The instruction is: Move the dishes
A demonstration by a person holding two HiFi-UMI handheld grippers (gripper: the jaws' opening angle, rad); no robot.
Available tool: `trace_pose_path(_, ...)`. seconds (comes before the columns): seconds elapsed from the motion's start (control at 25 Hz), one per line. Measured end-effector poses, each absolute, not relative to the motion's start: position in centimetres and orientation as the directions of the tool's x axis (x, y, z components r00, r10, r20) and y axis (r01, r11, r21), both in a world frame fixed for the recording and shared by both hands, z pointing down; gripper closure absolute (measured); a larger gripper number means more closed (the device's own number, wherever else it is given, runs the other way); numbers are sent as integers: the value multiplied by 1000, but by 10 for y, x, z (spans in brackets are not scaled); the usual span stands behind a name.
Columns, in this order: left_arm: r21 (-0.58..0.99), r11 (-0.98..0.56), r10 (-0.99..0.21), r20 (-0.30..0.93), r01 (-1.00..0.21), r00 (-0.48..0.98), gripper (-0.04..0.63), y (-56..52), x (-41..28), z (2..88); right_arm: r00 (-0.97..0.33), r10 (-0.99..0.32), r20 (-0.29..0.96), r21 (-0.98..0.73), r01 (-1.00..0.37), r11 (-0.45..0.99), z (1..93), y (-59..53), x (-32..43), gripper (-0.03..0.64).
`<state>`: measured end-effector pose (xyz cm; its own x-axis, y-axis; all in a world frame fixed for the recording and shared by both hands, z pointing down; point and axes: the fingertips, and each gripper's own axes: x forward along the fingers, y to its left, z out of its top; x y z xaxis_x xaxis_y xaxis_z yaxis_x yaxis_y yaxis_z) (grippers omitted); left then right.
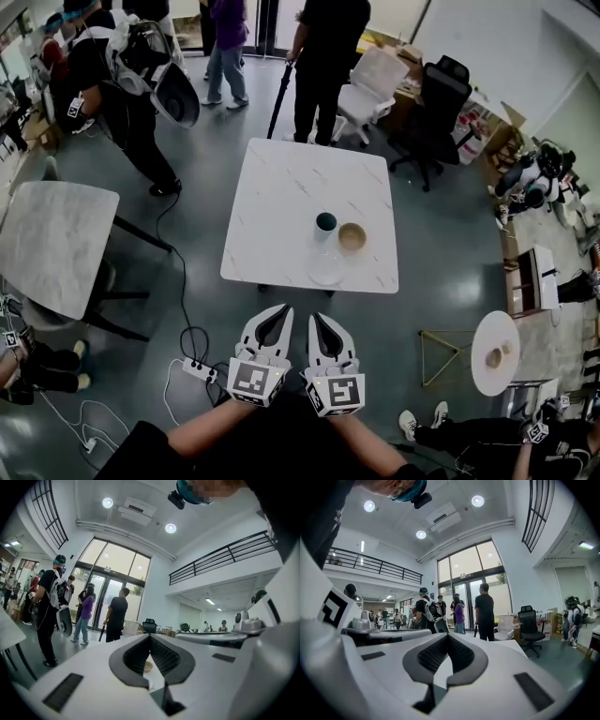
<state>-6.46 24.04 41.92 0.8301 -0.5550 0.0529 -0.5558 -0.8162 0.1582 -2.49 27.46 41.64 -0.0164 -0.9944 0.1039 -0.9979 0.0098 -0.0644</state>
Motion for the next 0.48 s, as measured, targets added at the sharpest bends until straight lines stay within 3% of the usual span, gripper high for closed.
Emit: trace_pose_path(0.48, 147, -834, -536, 15, -533, 844, 578, 265, -60, 406, 13, -999, 43, -39, -999, -15, 396, 293, -13, 601)
